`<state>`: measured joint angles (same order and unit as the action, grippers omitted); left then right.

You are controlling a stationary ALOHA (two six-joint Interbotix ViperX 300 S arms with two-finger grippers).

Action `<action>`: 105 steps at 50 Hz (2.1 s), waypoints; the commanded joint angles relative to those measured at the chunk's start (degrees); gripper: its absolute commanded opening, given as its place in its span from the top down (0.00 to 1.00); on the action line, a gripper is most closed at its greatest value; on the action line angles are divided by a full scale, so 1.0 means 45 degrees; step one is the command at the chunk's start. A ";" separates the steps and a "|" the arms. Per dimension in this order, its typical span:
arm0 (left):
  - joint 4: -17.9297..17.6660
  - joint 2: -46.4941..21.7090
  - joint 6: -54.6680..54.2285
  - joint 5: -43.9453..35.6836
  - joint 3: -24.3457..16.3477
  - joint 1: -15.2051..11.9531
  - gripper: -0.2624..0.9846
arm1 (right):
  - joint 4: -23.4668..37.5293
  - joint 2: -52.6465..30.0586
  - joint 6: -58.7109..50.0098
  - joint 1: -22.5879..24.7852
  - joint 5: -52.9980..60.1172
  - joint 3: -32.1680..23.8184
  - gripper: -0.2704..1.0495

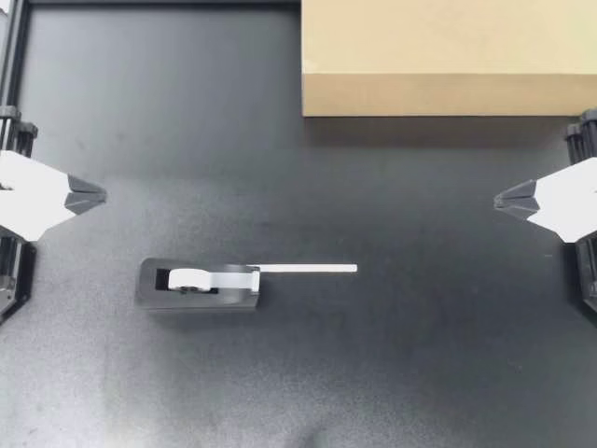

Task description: Cut a small piece of tape from the tape dispenser then place it on the cardboard box's edge.

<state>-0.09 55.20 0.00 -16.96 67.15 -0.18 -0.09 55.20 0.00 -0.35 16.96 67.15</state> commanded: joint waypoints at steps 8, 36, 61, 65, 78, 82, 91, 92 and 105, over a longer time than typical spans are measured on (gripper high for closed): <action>-0.0020 -0.0098 0.0117 -0.0410 0.0020 -0.0215 0.89 | 0.0000 -0.0586 -0.0039 -0.0059 0.1133 -0.0391 0.91; -0.0039 -0.0391 0.0000 -0.0996 0.0664 -0.0215 0.89 | -0.0391 -1.0938 -0.0195 -0.0527 -0.2617 -0.8008 0.91; -0.0039 -0.0449 0.0059 -0.0996 0.1074 -0.0215 0.89 | -0.1367 -1.5781 0.0215 -0.0625 -1.2637 -1.4629 0.91; -0.0039 -0.0449 0.0098 -0.0996 0.1133 -0.0215 0.89 | -0.2617 -1.6250 0.0898 -0.0918 -1.3555 -1.5195 0.91; -0.0039 -0.0469 0.0020 -0.0996 0.1172 -0.0215 0.89 | -0.8379 -1.7402 0.4434 -0.2559 -1.5410 -1.5898 0.91; -0.0039 -0.0469 0.0020 -0.0996 0.1172 -0.0215 0.89 | -0.9707 -1.7832 0.5039 -0.3066 -1.5996 -1.5898 0.91; -0.0039 -0.0469 0.0039 -0.0996 0.1172 -0.0215 0.89 | -1.0137 -1.8613 0.5234 -0.3477 -1.6836 -1.6094 0.90; -0.0039 -0.0469 0.0039 -0.0996 0.1172 -0.0215 0.89 | -1.0117 -1.8672 0.5234 -0.3477 -1.6875 -1.6133 0.90; -0.0020 -0.0469 0.0020 -0.0996 0.1289 -0.0215 0.89 | -1.0117 -1.9238 0.5195 -0.3496 -1.6973 -1.6855 0.75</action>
<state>-0.18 53.44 0.09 -20.92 73.48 -1.05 -45.26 -32.52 23.47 -15.91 -59.06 -6.33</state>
